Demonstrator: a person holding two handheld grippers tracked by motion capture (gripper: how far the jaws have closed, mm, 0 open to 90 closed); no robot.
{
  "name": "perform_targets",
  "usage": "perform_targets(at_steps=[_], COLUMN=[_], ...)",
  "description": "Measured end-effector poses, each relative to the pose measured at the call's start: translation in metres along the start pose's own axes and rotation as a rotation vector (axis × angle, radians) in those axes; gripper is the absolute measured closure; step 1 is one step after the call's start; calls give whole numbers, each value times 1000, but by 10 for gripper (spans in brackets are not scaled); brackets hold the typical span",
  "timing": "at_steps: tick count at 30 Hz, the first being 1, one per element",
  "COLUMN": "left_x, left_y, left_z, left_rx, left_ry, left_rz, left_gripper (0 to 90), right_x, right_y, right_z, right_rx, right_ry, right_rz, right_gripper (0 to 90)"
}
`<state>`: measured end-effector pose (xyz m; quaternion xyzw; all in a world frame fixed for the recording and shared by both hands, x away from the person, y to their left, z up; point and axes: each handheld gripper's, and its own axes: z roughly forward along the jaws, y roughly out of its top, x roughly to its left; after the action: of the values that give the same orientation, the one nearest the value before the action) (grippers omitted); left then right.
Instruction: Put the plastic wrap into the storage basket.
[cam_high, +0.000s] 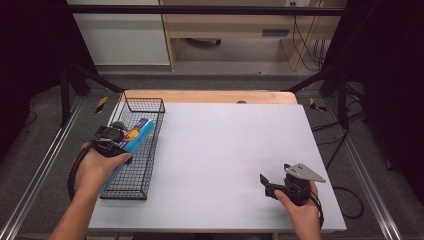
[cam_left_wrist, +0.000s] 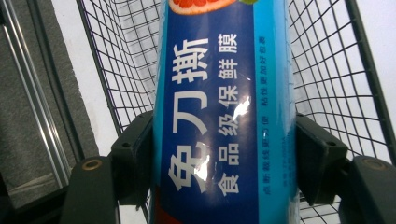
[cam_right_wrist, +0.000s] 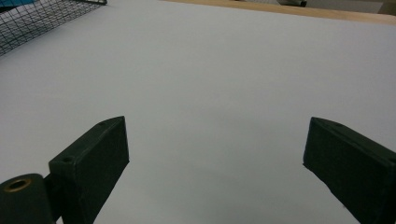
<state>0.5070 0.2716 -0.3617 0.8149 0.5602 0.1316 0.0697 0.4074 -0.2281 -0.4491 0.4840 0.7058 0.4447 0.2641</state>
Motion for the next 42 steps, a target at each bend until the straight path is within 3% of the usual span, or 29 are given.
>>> perform_targets(at_steps=[12,20,23,24,42], left_x=[-1,-5,-4,-5,-13], left_y=[3,5,5,5,11], left_z=[9,14,17,19,21], left_rx=[39,64,69,79,133], left_ry=[16,42,25,42,88], left_rz=[-10,5,-9,1,47], left_gripper=[319,319,319,319,318], right_x=[0,0,0,0,-1], right_y=[0,0,0,0,0], right_z=[0,0,0,0,1], right_rx=[0,-2,-4,-3,3], right_ry=[0,5,4,5,8], right_rz=[-1,2,3,4,7], right_gripper=[70,71,70,71,72])
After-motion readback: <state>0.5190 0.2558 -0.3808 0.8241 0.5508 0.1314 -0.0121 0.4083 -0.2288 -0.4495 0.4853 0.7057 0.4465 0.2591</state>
